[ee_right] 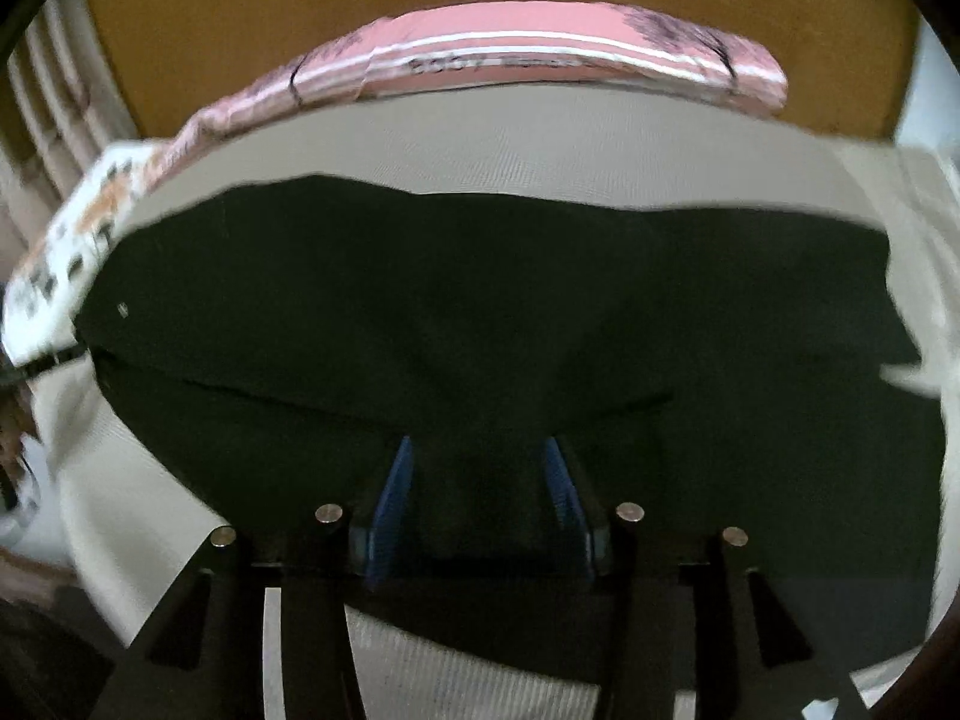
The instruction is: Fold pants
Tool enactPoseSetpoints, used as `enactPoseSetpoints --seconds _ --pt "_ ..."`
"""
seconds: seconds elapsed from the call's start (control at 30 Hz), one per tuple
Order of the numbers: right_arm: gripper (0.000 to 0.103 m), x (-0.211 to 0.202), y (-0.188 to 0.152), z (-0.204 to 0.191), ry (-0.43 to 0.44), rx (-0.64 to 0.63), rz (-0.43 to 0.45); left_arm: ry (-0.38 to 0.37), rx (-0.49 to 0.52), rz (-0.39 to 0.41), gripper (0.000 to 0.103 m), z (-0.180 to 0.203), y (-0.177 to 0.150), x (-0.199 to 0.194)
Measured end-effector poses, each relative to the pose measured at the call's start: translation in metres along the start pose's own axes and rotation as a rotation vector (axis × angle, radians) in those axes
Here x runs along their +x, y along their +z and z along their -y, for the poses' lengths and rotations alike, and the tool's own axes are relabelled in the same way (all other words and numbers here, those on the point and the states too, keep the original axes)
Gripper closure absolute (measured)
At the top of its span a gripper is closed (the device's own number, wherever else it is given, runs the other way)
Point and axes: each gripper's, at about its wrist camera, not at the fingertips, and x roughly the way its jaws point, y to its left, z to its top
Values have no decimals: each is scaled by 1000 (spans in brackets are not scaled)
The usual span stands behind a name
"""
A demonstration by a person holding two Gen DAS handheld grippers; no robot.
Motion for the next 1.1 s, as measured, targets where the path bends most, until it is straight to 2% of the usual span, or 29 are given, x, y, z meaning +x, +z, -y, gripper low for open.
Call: enactPoseSetpoints --seconds 0.1,0.23,0.43,0.6,0.7,0.83,0.87,0.9,0.93,1.0,1.1 --pt "59 -7 -9 22 52 129 9 -114 -127 13 47 -4 -10 -9" --pt "58 -4 -16 57 121 342 40 -217 -190 1 47 5 -16 -3" --pt "58 7 -16 95 199 570 92 -314 -276 -34 47 16 -18 19" --pt "58 24 -12 112 258 699 98 -317 -347 -43 47 9 -20 32" --pt "58 30 -6 117 275 733 113 -320 -377 -37 47 4 -18 35" --pt "58 36 6 125 296 782 140 -306 -434 5 48 -6 -9 35" --pt "59 37 9 127 289 786 146 -294 -442 20 51 -8 -5 33" --pt "61 38 12 128 283 789 151 -285 -444 30 66 -10 -2 34" --pt "64 40 16 130 286 796 153 -263 -441 35 77 -12 1 34" --pt "64 44 18 138 299 823 155 -239 -433 31 82 -15 8 37" --pt "77 49 19 145 306 847 156 -208 -403 28 84 -15 18 37"
